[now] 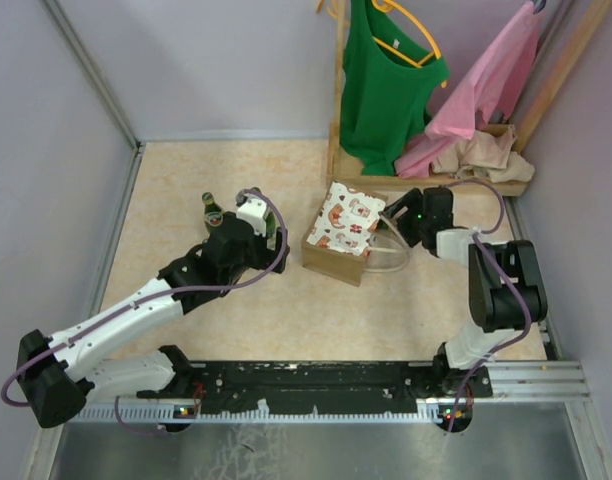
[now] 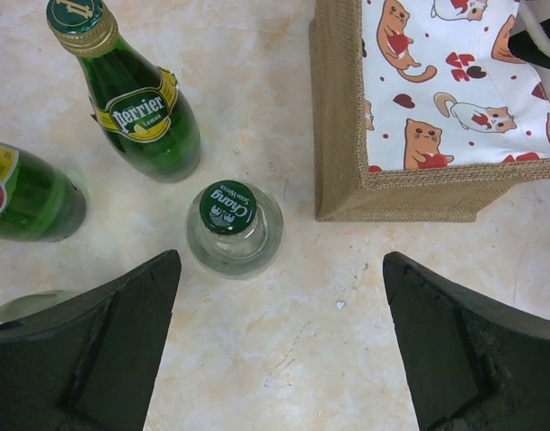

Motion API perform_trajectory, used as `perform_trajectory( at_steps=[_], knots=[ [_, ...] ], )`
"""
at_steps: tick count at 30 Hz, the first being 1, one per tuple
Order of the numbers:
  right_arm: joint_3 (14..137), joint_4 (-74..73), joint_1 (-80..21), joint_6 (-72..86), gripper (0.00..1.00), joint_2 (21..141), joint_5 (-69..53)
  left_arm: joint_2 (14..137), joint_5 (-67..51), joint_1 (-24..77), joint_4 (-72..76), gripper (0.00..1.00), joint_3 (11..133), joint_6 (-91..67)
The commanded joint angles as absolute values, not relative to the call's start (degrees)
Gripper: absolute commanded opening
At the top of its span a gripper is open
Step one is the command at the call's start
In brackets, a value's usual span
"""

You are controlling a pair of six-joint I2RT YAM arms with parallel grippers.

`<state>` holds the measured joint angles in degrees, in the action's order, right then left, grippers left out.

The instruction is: Take the beverage out of the canvas bag

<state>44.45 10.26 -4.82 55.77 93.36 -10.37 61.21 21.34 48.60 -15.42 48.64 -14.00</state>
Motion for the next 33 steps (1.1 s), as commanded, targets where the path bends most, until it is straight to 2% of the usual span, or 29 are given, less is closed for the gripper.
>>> perform_trajectory(
  at_steps=[1, 13, 16, 24, 28, 33],
  knots=[
    [48.08, 13.85, -5.82, 57.13, 0.75, 96.30, -12.06, 61.11, 21.89, 48.59, -14.78, 1.00, 49.48, -14.58],
    [49.81, 18.83, -6.83, 59.83, 0.75, 101.70, -13.08, 62.72, 21.54, 48.59, -14.42, 1.00, 50.01, -14.29],
    [51.71, 18.62, -6.92, 59.90, 0.71, 103.81, -12.83, 63.09, 21.36, 48.60, -14.33, 1.00, 50.16, -14.48],
    [54.43, 16.92, -8.05, 56.97, 0.31, 108.02, -9.92, 63.81, 20.75, 48.60, -13.94, 1.00, 50.10, -14.97],
    [53.49, 17.09, -8.26, 55.72, 0.01, 108.62, -8.66, 64.87, 20.06, 48.60, -13.72, 1.00, 50.51, -14.92],
    [52.28, 18.02, -8.25, 53.04, 0.00, 106.97, -7.09, 65.72, 19.39, 48.60, -13.39, 1.00, 50.63, -15.02]
  ],
)
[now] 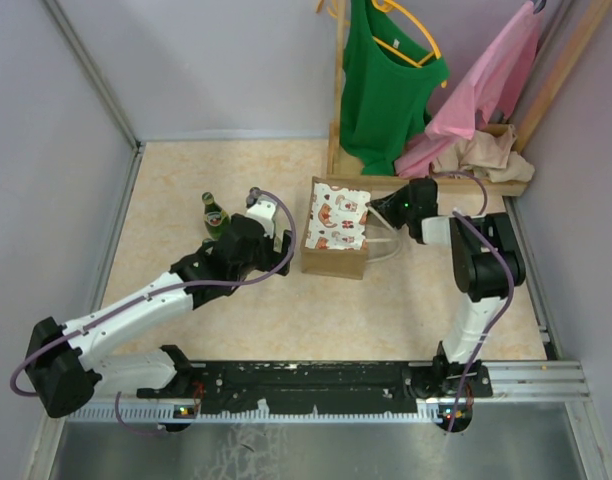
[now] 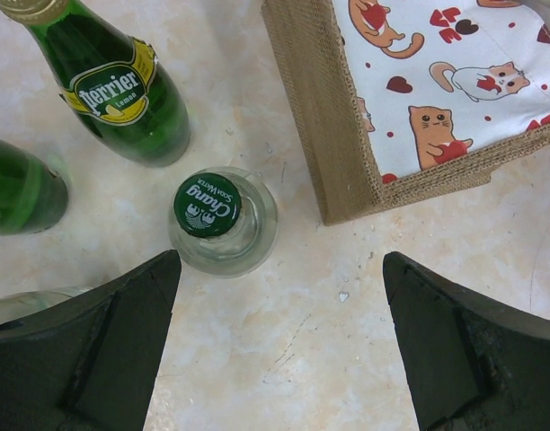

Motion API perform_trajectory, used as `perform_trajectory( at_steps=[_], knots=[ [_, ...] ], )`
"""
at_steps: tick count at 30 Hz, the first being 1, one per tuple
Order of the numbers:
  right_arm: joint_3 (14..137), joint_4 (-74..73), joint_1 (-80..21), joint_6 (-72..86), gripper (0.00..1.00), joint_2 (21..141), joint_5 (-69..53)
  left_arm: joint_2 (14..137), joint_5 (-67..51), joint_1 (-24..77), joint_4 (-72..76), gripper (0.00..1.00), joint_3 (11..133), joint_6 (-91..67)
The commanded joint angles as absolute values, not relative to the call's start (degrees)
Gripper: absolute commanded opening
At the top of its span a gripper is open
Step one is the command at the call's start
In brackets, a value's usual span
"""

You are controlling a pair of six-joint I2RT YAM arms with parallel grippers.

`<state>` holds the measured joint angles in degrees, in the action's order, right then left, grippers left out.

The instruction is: Take the beverage out of the canvas bag

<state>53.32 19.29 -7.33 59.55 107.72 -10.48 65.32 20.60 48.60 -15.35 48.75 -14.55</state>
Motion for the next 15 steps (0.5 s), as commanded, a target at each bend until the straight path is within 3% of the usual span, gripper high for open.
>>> perform_trajectory(
  at_steps=[1, 15],
  knots=[
    [52.03, 17.93, -8.26, 52.37, 0.00, 106.05, -6.39, 65.78, 19.34, 48.53, -13.32, 1.00, 50.55, -15.05],
    [51.14, 12.38, -8.22, 37.21, 0.00, 78.78, 6.49, 66.45, 17.89, 48.52, -11.11, 1.00, 50.55, -14.95]
  ],
)
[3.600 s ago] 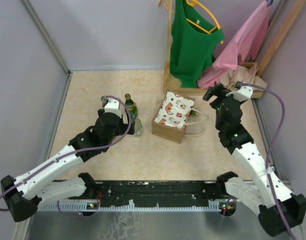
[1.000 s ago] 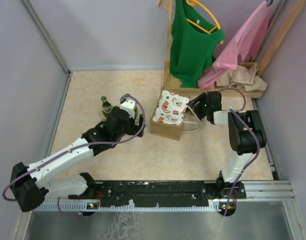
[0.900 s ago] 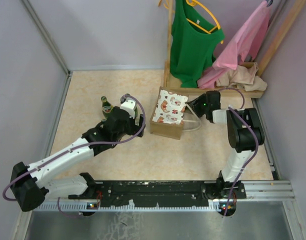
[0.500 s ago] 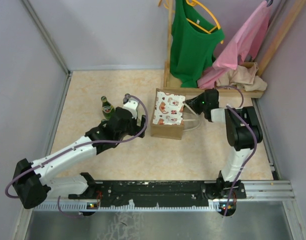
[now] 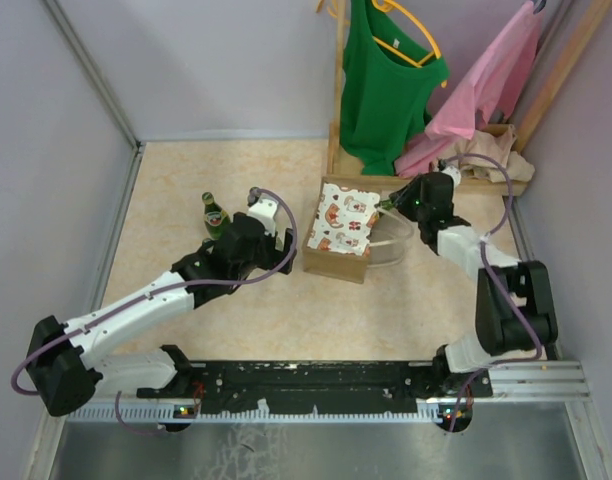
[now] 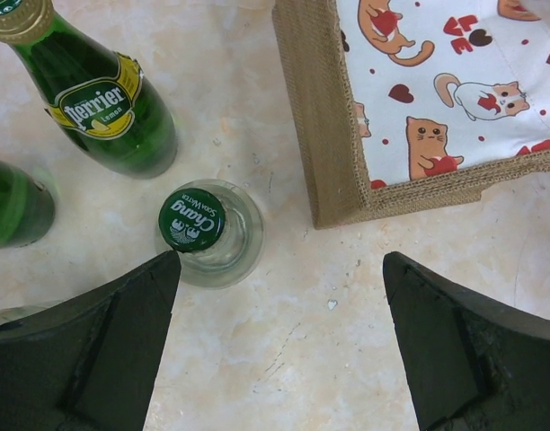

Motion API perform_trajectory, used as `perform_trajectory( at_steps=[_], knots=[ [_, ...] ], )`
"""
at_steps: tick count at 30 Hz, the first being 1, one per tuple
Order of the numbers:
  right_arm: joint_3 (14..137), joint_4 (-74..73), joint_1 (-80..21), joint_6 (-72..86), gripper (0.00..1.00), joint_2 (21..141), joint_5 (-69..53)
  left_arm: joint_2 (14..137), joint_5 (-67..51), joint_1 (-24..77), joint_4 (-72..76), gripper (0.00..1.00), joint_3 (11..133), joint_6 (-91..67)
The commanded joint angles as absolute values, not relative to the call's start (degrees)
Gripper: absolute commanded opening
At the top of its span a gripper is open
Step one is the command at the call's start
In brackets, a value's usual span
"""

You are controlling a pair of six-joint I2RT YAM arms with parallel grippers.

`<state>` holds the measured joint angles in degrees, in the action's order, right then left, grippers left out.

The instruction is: Take the beverage out of the canvas bag

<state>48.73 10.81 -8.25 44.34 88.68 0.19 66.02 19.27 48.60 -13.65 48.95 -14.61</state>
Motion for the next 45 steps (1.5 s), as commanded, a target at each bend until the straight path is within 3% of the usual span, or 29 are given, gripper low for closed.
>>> perform_trajectory(
  at_steps=[1, 13, 25, 45],
  knots=[
    [51.82, 11.72, -8.26, 35.90, 0.00, 76.74, 6.80, 66.59, 17.74, 48.59, -10.85, 1.00, 50.49, -14.98],
    [56.73, 3.32, -8.24, 26.06, 0.00, 60.63, 8.81, 66.63, 16.68, 48.59, -9.15, 1.00, 50.30, -15.45],
    [61.02, -2.73, -8.28, 22.60, 0.00, 52.98, 6.64, 66.20, 14.42, 48.59, -7.62, 1.00, 49.49, -16.50],
    [76.81, -11.75, -8.30, 24.58, 0.00, 47.03, -15.02, 69.67, 14.04, 48.59, -5.68, 1.00, 52.24, -13.68]
  ],
)
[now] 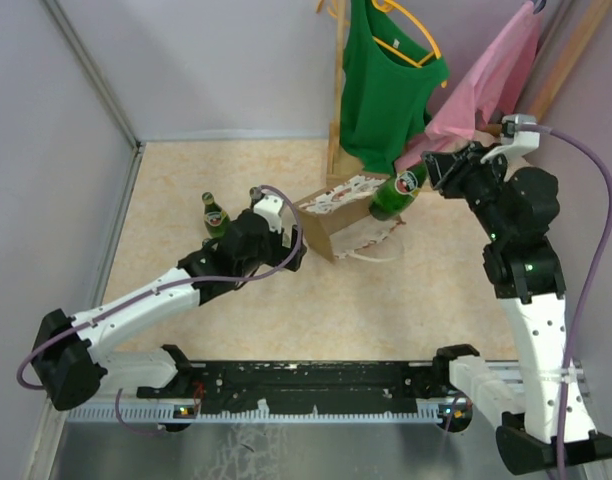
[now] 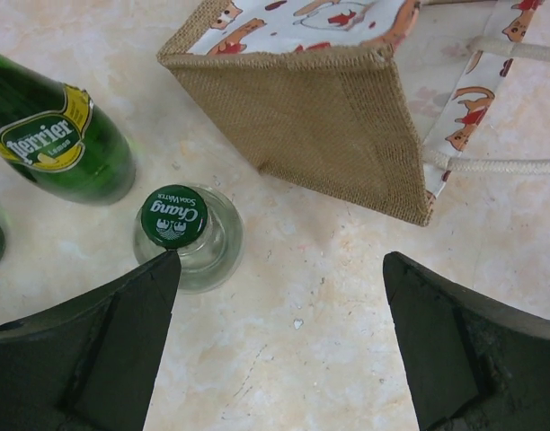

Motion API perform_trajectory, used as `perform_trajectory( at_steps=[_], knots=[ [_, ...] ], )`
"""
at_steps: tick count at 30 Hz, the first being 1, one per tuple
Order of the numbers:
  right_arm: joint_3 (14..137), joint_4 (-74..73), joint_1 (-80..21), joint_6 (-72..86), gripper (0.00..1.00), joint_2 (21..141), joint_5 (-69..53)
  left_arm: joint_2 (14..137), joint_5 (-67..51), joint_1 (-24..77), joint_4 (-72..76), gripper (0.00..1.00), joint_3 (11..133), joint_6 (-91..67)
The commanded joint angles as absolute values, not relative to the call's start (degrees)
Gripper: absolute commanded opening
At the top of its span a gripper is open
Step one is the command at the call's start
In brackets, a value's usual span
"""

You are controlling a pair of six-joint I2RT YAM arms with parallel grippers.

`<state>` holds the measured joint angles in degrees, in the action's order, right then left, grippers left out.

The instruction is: Take the beverage out of the canvas bag

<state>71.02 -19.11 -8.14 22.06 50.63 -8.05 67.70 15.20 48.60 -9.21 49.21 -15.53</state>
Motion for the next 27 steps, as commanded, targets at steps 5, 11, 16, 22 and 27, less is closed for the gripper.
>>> perform_trajectory(
  at_steps=[5, 11, 16, 22, 27],
  knots=[
    [75.97, -13.02, -8.31, 24.96, 0.00, 45.27, -17.20, 75.76, 13.29, 48.59, -3.96, 1.00, 55.19, -12.32],
    [74.81, -14.85, -8.35, 23.95, 0.00, 43.89, -16.91, 83.12, 12.22, 48.56, -4.27, 1.00, 59.71, -14.02],
    [73.25, -14.93, -8.34, 23.80, 0.00, 43.51, -16.02, 82.08, 13.55, 48.55, -6.34, 1.00, 59.75, -16.06],
    [70.80, -12.71, -8.32, 24.79, 0.00, 44.08, -16.33, 77.07, 14.07, 48.60, -5.80, 1.00, 55.25, -18.17],
    [69.57, -11.20, -8.35, 25.77, 0.00, 44.65, -17.85, 75.63, 11.55, 48.68, -5.97, 1.00, 54.19, -19.17]
  ],
)
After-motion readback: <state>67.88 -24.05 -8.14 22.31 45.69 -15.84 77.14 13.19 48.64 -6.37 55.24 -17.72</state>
